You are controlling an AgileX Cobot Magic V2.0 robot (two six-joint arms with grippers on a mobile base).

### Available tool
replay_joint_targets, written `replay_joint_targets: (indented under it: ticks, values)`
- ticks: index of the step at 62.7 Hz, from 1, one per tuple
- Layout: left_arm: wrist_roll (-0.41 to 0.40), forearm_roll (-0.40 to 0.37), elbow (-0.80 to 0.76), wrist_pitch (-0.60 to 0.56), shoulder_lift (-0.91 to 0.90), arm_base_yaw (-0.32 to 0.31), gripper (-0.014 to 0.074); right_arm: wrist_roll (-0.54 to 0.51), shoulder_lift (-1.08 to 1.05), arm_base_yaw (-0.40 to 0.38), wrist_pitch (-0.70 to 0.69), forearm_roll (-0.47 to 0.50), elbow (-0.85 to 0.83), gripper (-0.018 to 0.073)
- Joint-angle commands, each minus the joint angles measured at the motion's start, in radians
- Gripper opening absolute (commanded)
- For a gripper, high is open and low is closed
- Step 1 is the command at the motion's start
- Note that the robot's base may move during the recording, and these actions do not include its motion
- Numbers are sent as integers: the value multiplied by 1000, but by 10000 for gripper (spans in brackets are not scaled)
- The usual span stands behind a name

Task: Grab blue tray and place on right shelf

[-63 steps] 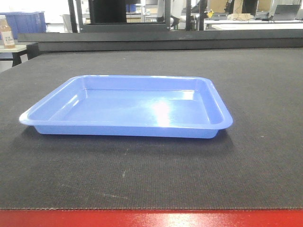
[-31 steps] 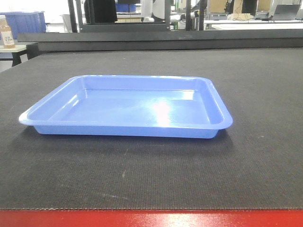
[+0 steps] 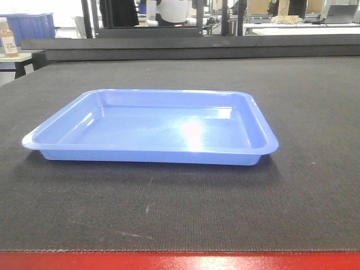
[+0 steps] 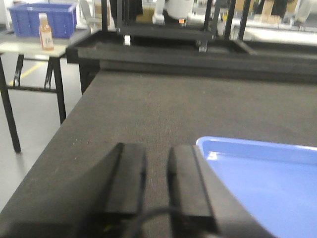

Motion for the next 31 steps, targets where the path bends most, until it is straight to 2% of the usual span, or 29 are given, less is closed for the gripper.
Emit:
replay_joint_targets:
  ticks: [1, 6, 10, 15, 19, 21, 26, 31]
  values:
    - [2, -11, -102, -14, 109, -3, 277, 4, 114, 2, -50, 2, -88, 507]
    - [2, -35, -159, 19, 209, -3, 388, 4, 220, 17, -31, 3, -143, 583]
    - [5, -49, -209, 62, 284, -16, 421, 4, 291, 68, -27, 11, -188, 593]
    - [60, -94, -264, 85, 364, -61, 421, 4, 377, 142, 5, 27, -251, 592]
    - [158, -145, -309, 93, 435, -118, 421, 4, 465, 216, 63, 31, -321, 592]
    - [181, -154, -332, 99, 474, -142, 421, 4, 515, 254, 95, 31, -358, 592]
    - [184, -154, -400, 131, 575, -198, 421, 4, 644, 337, 183, 31, -455, 592]
    - [184, -154, -470, 174, 698, -212, 421, 6, 797, 396, 264, 31, -567, 592]
